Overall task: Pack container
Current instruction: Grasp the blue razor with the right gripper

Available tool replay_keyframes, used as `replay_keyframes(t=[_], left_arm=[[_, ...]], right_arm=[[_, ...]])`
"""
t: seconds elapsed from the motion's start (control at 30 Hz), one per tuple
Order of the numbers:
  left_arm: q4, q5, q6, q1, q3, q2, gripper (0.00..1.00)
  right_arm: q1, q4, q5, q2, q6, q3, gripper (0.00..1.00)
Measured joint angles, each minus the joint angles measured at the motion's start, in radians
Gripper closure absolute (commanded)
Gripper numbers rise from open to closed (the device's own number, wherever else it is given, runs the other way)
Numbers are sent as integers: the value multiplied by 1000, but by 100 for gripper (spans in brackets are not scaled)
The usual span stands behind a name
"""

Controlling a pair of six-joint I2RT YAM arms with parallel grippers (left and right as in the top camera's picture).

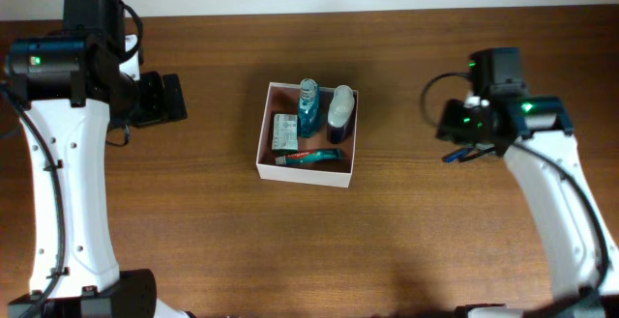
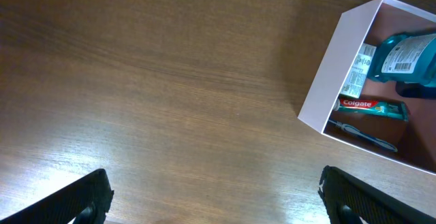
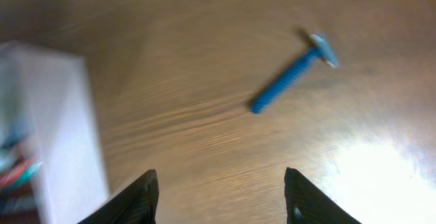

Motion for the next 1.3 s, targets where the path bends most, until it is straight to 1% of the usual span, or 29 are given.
replay_keyframes(t=[0.1,0.23,0.43,0.5,0.57,0.63,0.67,0.7,0.93,1.07,1.2,1.3], left_arm=[[0,0,0,0,0,0,0],[0,0,0,0,0,0,1],[0,0,0,0,0,0,1],[0,0,0,0,0,0,1],[0,0,0,0,0,0,1],[0,0,0,0,0,0,1],[0,0,0,0,0,0,1],[1,0,0,0,0,0,1],[0,0,0,0,0,0,1],[0,0,0,0,0,0,1],[0,0,0,0,0,0,1],[0,0,0,0,0,0,1]], right_arm=[[-86,26,0,68,40,-26,46],[-174,72,-5,217,72,-38,47],[-207,172,-70,393,83,-41,46],[-207,201,-85,426,85,-43,47],[-207,215,-93,454,85,-43,55],[-207,215,-99,481,87,-43,72],[-207,215,-101,497,85,-43,93],[-208,211,-98,500,90,-43,96],[-209,186,-95,500,88,-43,96],[-187,148,-86,493,47,-43,96],[-98,116,-84,418,-19,-52,96],[27,113,-90,284,-85,-53,96]])
